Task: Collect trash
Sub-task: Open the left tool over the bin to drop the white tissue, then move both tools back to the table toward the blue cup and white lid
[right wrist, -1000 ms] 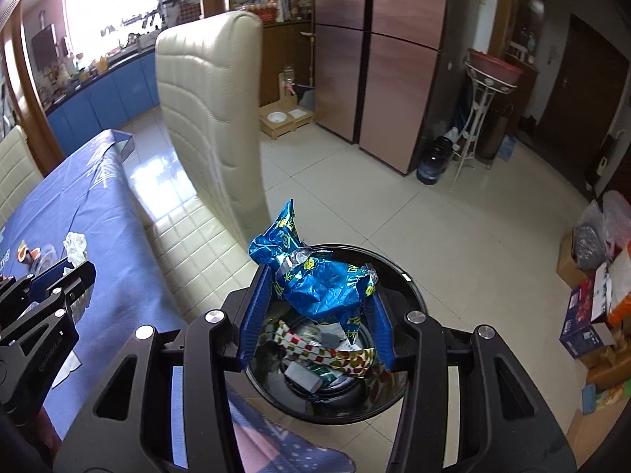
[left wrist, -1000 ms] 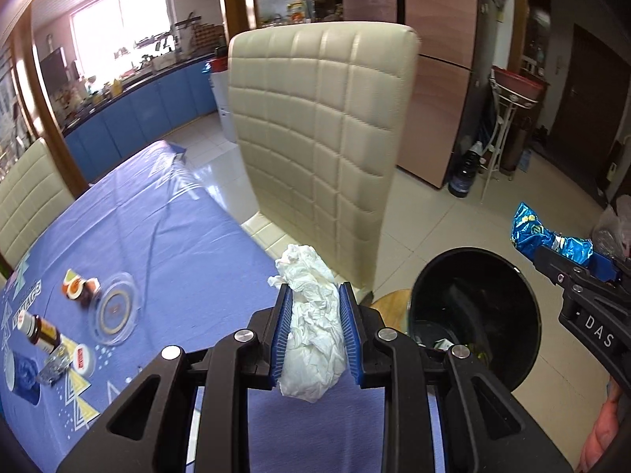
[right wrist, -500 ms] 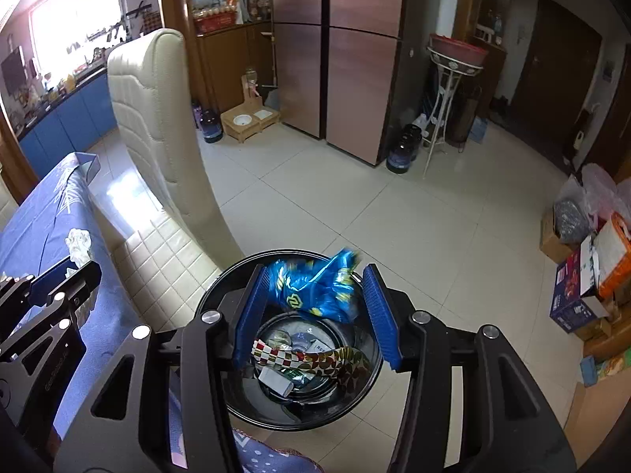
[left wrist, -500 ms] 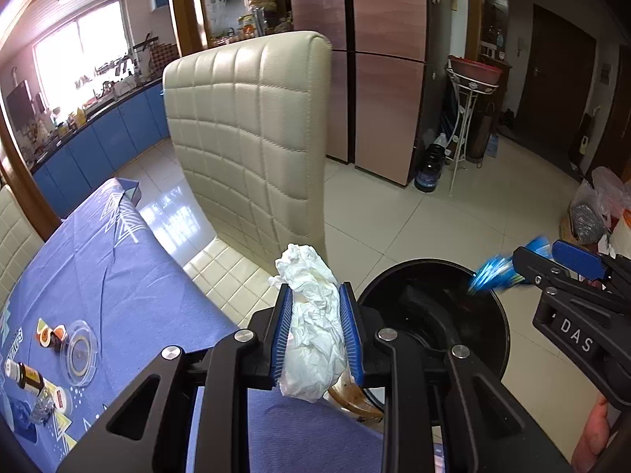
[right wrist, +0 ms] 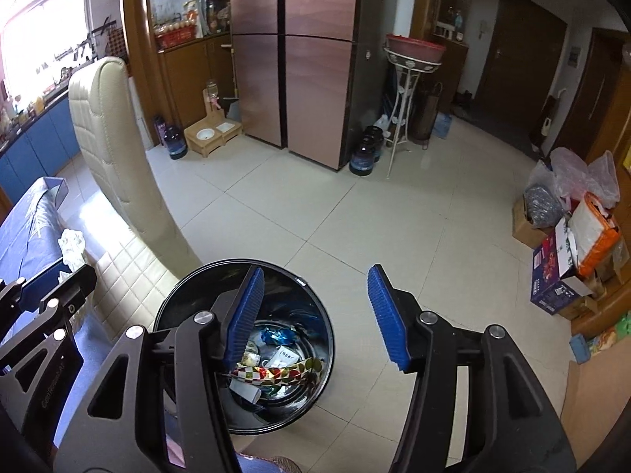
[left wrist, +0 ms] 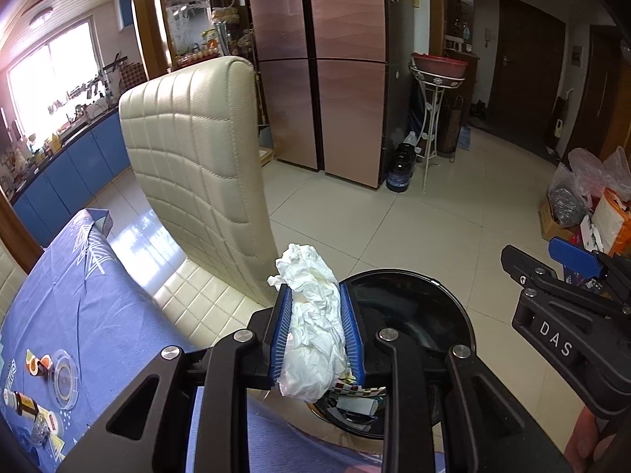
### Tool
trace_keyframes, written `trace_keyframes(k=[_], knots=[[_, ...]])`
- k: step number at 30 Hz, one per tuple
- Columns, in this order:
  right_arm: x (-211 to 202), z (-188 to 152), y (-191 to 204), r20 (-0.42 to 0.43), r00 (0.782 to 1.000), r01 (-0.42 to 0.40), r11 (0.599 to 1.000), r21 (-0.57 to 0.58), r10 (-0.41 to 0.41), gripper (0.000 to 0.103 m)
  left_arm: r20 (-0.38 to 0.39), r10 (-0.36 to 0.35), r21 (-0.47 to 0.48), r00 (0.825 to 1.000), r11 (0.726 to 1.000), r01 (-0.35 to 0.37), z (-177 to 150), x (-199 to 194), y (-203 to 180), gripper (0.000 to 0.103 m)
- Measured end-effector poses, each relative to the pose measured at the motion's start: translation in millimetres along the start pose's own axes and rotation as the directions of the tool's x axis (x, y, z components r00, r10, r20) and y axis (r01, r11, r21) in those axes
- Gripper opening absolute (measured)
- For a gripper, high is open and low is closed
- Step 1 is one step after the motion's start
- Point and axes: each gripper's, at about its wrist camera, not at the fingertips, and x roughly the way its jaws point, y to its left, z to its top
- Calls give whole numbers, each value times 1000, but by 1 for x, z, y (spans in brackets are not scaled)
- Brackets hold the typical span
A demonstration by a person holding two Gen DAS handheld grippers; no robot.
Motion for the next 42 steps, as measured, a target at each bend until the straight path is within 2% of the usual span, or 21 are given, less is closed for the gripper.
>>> trace_keyframes(k=[1, 3, 5, 6, 15, 26, 36, 42], knots=[[-1, 0, -3, 4, 1000, 5, 1000, 5, -5, 60, -1, -5, 2, 1000, 1000, 5, 0, 0, -2, 28], [-3, 0, -8, 8, 1000, 11, 1000, 15, -11, 60, -1, -14, 1, 1000, 1000, 14, 0, 0, -5, 49], [-4, 0, -12, 6, 1000, 13, 1000, 23, -13, 61, 10, -22, -9, 1000, 1000, 23, -1, -2, -4, 62], [-3, 0, -14, 5, 1000, 12, 1000, 26, -12, 61, 15, -24, -12, 1000, 1000, 25, -2, -4, -4, 65], [-2, -5, -6, -7, 1000, -19, 1000, 6, 19, 61, -4, 7, -38, 1000, 999, -8, -9, -5, 6, 65], [-13, -12, 51, -7, 993, -121, 988, -101, 120, 61, -30, 133, -134, 991, 982, -136, -31, -19, 65, 65], [-35, -27, 134, -26, 973, -230, 945, -232, 230, 61, -64, 247, -259, 967, 932, -255, -68, -49, 141, 65], [-57, -47, 197, -51, 948, -313, 889, -333, 315, 61, -99, 328, -342, 939, 875, -342, -103, -76, 195, 65]])
